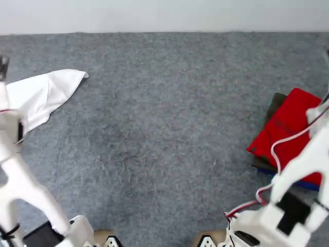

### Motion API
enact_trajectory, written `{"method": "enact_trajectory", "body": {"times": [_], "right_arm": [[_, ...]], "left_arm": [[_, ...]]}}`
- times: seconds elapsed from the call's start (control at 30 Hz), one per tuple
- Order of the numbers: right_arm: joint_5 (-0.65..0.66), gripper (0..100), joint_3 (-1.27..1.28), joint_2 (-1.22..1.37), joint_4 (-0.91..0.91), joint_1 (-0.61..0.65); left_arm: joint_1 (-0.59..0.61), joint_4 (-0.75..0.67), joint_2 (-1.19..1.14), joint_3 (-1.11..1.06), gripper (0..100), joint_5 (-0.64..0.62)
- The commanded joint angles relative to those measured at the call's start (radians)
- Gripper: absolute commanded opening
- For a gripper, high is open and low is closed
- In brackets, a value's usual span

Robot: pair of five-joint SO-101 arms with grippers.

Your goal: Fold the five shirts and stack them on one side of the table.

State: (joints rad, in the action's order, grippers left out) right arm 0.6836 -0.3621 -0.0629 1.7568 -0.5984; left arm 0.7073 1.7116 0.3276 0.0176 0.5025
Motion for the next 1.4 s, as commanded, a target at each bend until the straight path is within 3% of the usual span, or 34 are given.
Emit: {"method": "enact_trajectory", "body": {"times": [0.0,0.1,0.23,0.6,1.0,1.37], "right_arm": [[-0.011,1.3,0.216,-0.180,0.038,0.028],[-0.009,1.4,0.359,-0.266,0.036,0.042],[-0.009,1.4,0.500,-0.332,0.036,0.085],[-0.011,1.4,0.631,-0.409,0.036,0.159],[-0.011,1.4,0.632,-0.458,0.038,0.157],[-0.011,1.4,0.632,-0.458,0.039,0.153]], "left_arm": [[0.155,-0.069,-0.051,-0.021,9,0.152],[0.244,-0.123,-0.152,-0.018,16,0.215],[0.272,-0.181,-0.313,-0.016,17,0.299],[0.180,-0.439,-0.680,0.111,17,0.230],[0.146,-0.353,-1.048,0.501,17,0.166],[0.115,-0.169,-1.275,0.754,1,0.172]]}}
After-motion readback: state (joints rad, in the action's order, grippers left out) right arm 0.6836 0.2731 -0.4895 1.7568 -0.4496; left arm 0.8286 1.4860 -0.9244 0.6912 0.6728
